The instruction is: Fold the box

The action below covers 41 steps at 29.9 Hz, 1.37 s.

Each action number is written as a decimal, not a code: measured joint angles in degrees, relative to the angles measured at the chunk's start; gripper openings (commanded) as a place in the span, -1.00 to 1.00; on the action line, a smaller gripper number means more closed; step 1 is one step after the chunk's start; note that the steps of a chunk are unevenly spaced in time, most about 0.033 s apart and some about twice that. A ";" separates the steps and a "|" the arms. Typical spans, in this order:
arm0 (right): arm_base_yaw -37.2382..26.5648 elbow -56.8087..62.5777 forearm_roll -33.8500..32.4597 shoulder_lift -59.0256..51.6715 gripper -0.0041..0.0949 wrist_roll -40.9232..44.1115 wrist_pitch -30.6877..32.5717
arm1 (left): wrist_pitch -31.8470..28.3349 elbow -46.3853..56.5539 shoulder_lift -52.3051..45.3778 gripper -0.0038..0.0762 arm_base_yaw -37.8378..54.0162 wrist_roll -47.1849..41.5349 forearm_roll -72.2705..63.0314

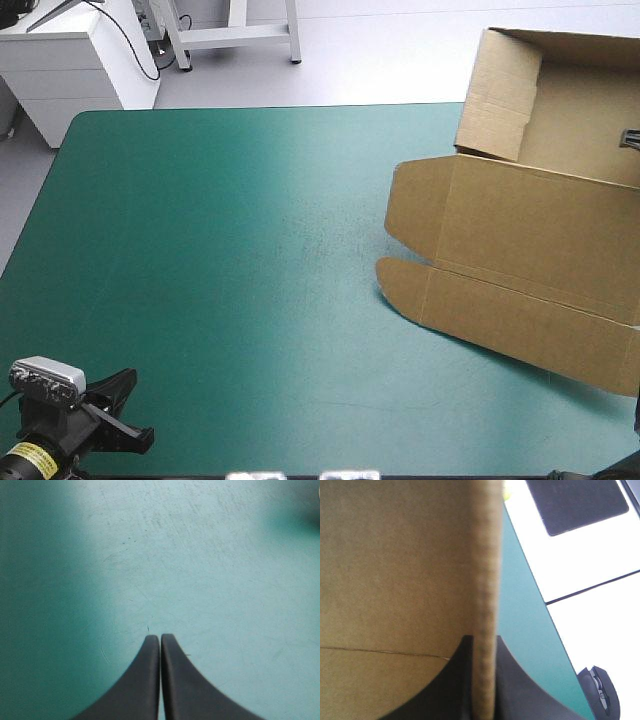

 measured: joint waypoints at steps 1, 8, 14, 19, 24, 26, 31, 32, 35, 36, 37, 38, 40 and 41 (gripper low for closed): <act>-1.16 0.00 0.29 0.78 -0.96 0.00 -0.41 | 0.01 0.00 0.00 -0.92 0.00 0.00 -0.05; -6.54 0.07 3.21 9.27 -0.87 0.79 -3.21 | 0.06 0.00 0.00 -0.92 0.00 0.00 -0.13; -7.87 0.31 7.88 15.76 -0.24 0.53 -3.82 | 0.06 0.00 0.00 -0.92 0.00 0.00 -0.13; -7.89 0.31 10.01 19.85 0.50 -0.42 -3.11 | 0.06 0.00 0.00 -0.92 0.00 0.00 -0.13; -8.15 0.32 9.92 22.03 0.59 -0.59 -2.33 | 0.06 0.00 0.00 -0.92 0.00 0.00 -0.13; -8.15 0.07 9.63 22.03 0.58 -0.59 -1.97 | 0.06 0.00 0.00 -0.92 0.00 0.00 -0.13; -8.20 -3.05 9.53 20.92 0.58 -0.59 1.22 | 0.06 0.00 0.00 -0.92 0.00 0.00 -0.13; -8.20 -4.23 9.53 20.09 0.58 -0.59 1.66 | 0.06 0.00 0.00 -0.92 0.00 0.00 -0.13; -8.20 -7.38 11.80 15.96 0.45 -1.18 1.86 | 0.06 0.00 0.00 -0.92 0.00 0.00 -0.13; -8.20 -7.91 13.87 13.83 0.37 -2.09 1.86 | 0.06 0.00 0.00 -0.92 0.00 0.00 -0.13; -8.20 -8.21 16.36 12.08 0.22 -3.04 1.97 | 0.06 0.00 0.00 -0.92 0.00 0.00 -0.13; -8.04 -8.32 18.99 9.81 0.03 -4.23 2.14 | 0.06 0.00 0.00 -0.92 0.00 0.00 -0.13; -7.00 -8.67 22.26 6.12 -0.43 -6.02 2.32 | 0.06 0.00 0.00 -0.92 0.00 0.00 -0.13; -5.99 -8.80 23.12 4.41 -0.72 -6.76 2.32 | 0.06 0.00 0.00 -0.92 0.00 0.00 -0.13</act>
